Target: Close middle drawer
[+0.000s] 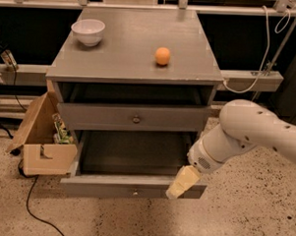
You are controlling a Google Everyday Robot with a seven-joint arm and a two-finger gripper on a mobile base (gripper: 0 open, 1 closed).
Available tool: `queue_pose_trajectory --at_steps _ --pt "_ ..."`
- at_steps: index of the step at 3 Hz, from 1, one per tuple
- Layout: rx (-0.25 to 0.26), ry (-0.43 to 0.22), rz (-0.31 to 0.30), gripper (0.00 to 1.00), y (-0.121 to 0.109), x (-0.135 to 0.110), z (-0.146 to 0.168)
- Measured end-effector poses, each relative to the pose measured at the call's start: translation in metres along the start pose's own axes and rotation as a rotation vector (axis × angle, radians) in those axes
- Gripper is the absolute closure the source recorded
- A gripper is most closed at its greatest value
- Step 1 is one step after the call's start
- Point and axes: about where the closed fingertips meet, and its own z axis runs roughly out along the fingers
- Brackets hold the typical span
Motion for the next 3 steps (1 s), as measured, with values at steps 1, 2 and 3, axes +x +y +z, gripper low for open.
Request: queue_pose_trajectory --at_steps 1,2,3 --pt "-0.033 0.001 0.018 0.00 -0.008 0.010 0.047" --pt "-0.068 0.013 0.041 0.18 -0.014 0.023 0.091" --pt "-0.101 -0.024 0.085 0.41 -0.022 0.033 0.122"
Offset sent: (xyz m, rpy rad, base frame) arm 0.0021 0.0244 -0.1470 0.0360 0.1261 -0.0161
